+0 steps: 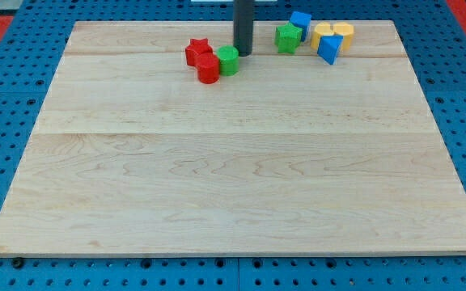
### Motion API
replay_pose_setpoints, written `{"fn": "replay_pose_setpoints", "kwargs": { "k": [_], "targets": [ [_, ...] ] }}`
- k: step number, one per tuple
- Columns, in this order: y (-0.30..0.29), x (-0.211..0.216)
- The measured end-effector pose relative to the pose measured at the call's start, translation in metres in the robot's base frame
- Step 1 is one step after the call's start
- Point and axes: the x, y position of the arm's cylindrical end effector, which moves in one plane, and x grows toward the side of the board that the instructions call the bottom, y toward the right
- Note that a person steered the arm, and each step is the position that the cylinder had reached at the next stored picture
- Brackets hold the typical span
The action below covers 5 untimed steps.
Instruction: Push the green star into the blue triangle
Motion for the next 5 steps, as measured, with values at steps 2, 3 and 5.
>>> {"fn": "replay_pose_setpoints", "kwargs": {
  "k": [2, 3, 5],
  "targets": [
    [-0.009, 0.000],
    [-0.005, -0.010],
    [-0.002, -0.045]
  ]
}}
